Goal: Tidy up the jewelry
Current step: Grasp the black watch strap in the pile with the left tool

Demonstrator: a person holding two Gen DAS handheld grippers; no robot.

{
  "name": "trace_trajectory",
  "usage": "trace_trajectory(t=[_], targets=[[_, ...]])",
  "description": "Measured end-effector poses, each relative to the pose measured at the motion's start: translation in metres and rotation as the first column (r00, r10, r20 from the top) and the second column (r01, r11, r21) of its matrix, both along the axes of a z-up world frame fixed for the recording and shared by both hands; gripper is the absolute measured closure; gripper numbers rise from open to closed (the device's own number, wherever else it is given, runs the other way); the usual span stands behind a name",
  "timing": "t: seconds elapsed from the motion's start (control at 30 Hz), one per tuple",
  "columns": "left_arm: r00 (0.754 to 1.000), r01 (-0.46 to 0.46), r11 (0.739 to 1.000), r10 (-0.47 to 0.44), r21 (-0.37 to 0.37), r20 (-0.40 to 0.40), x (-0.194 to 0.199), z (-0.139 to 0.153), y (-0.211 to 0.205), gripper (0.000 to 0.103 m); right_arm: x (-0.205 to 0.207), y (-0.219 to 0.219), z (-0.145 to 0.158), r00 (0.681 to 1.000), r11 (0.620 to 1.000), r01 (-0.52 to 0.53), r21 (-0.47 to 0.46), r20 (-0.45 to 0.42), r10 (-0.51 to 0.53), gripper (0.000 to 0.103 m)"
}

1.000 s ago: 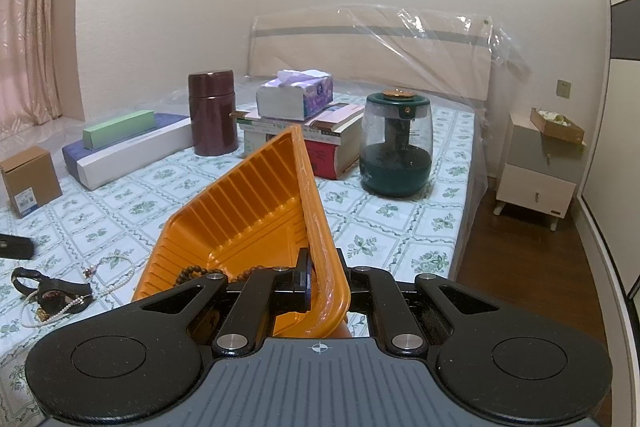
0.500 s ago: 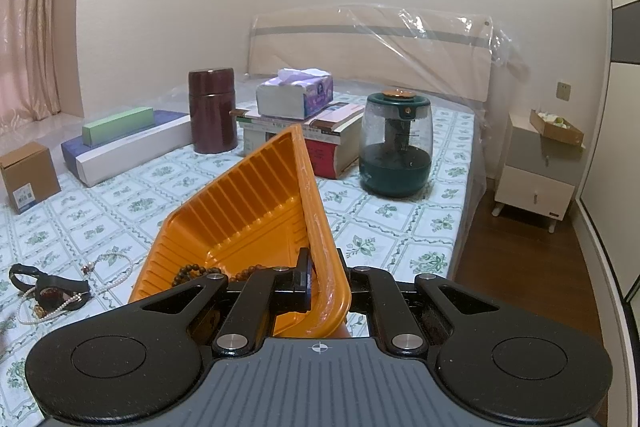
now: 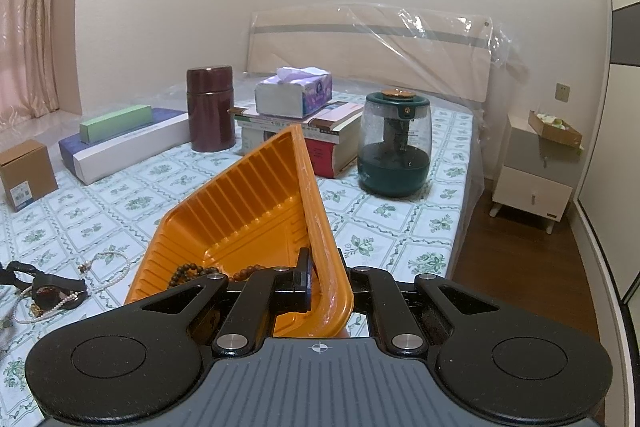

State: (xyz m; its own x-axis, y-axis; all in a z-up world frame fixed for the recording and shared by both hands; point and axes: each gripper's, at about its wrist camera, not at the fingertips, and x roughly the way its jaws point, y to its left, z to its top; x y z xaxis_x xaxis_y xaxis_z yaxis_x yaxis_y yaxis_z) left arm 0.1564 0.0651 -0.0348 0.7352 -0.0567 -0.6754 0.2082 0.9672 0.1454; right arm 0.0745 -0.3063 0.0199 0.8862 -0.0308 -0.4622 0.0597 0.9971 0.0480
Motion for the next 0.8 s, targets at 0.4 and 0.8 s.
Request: trace_trajectory(t=[0.4,0.8], targets=[[0.995,0.1,0.993,-0.098,0.055,-0.034,-0.001,0.001,-0.006,0.081,0.0,0.0,0.0,1.0,1.0,0.003,-0.003,-0.001,-0.003,0.095],[0.992,0.125,0.99,-0.122,0.059,-0.041,0.002,0.002,-0.006,0.086,0.0,0.0,-0.001,1.0,1.0,0.002,-0.001,0.0,-0.002,0.095]])
